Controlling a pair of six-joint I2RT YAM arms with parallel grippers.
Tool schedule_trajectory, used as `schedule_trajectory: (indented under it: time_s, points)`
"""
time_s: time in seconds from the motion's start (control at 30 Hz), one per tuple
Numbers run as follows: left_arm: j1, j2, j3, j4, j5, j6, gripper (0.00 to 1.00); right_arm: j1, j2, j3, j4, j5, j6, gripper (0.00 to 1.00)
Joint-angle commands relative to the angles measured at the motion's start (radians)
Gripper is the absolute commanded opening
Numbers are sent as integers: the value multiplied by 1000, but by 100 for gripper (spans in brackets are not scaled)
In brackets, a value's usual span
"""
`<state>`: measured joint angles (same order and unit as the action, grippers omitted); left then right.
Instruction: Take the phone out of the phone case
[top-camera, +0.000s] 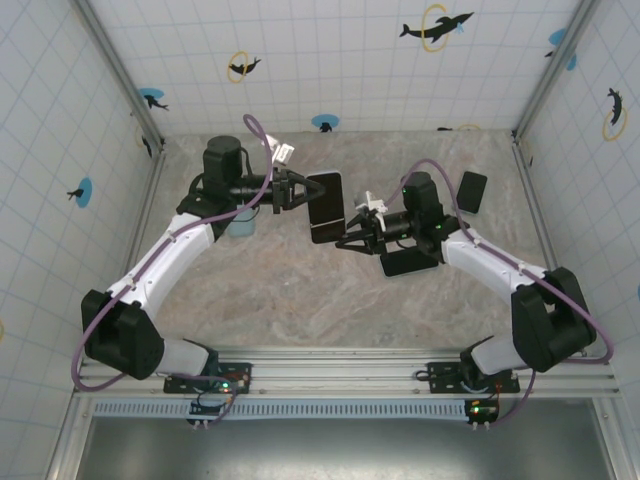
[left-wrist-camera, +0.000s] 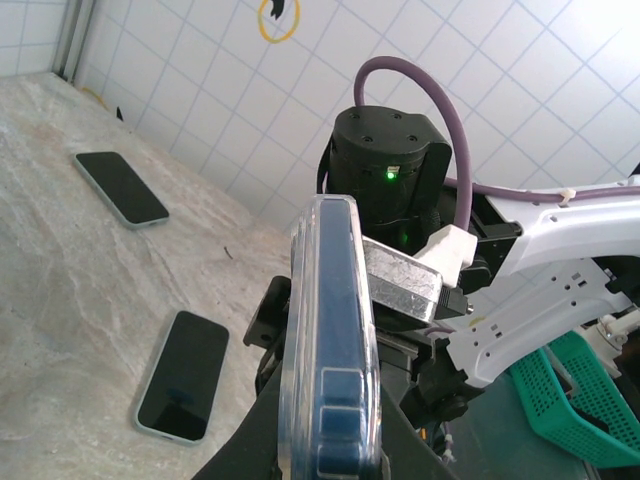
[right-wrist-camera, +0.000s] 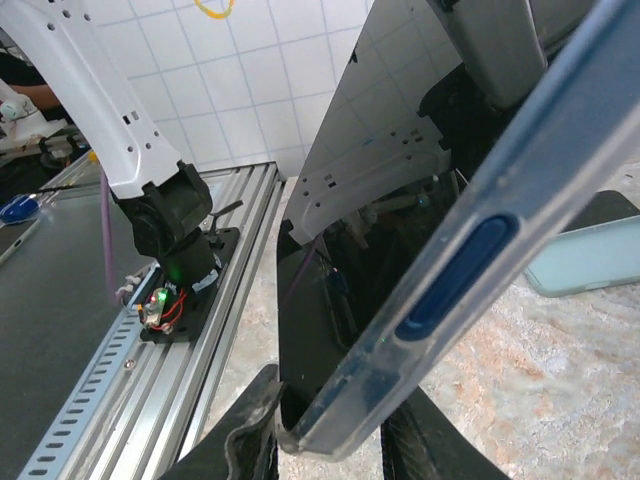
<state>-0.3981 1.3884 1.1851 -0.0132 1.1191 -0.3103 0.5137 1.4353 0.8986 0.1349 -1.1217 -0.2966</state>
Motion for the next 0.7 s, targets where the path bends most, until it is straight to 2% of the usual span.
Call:
schedule_trajectory:
  time_s: [0.0, 0.33, 0.53, 0.67]
  points:
    - [1, -3, 24, 58, 51, 25, 0, 6, 20, 41, 31, -21, 15, 27]
    - [0, 1, 28, 43, 63, 4, 0, 12, 30, 55, -19, -21, -57, 6]
    - [-1, 11, 22, 17, 67, -46, 0, 24, -8, 43, -17, 43, -124, 4]
    - [2, 14, 28, -10, 63, -71, 0, 43, -55, 3, 1, 146, -183, 3]
